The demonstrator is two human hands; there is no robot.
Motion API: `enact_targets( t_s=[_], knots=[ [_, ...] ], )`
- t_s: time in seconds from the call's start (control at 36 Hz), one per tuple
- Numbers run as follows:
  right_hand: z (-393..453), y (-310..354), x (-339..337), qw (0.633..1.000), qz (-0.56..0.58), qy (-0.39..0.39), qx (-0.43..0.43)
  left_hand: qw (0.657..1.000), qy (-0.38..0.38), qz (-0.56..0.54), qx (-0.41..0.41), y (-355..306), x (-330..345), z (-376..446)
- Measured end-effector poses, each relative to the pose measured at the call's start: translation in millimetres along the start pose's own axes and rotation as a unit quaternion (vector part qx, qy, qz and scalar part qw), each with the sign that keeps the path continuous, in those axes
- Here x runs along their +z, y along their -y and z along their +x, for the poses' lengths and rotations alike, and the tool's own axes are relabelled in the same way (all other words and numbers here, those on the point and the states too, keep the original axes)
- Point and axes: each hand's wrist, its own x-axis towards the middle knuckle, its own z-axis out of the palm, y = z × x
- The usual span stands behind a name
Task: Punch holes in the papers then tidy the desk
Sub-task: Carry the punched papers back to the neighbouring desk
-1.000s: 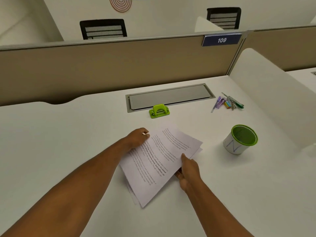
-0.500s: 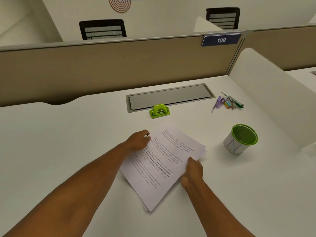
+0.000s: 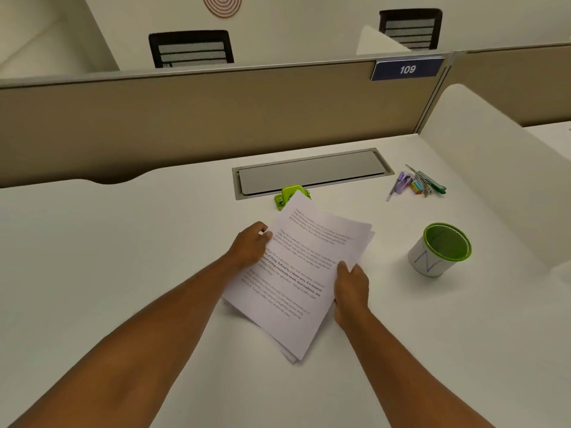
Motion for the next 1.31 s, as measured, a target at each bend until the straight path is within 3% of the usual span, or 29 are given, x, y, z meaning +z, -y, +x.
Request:
enact_targets(
  t_s=[0.19,0.36,0.58,0.83,1.03,1.31],
  knots=[
    [1.1,40.6,6.9,0.989,-0.065,0.036,-0.131,0.99,-0.1,-0.097,0.019,-22.2,-23.1,-25.6],
    [-12.0,71.4,7.9,0.955,-0.107,0.093,-0.259,0.97,-0.171,-0.168,0.048,-34.5,-35.6,-48.6],
    [-24.3,77.5,-0.9,0.904,-0.126,0.14,-0.384,0.951,-0.18,-0.225,0.115,-22.5,-38.3,-85.3],
    [-23.7,61.4,-11.5,0.892,-0.13,0.172,-0.397,0.958,-0.185,-0.172,0.134,3.4,-26.7,-117.7],
    [-20.0,55.5,-14.5,0.896,-0.107,0.197,-0.384,0.953,-0.169,-0.191,0.162,-2.6,-31.8,-129.6],
    [-25.3,59.0,-15.0,0.905,-0.097,0.171,-0.379,0.947,-0.192,-0.173,0.192,-29.6,-32.3,-127.1]
  ],
)
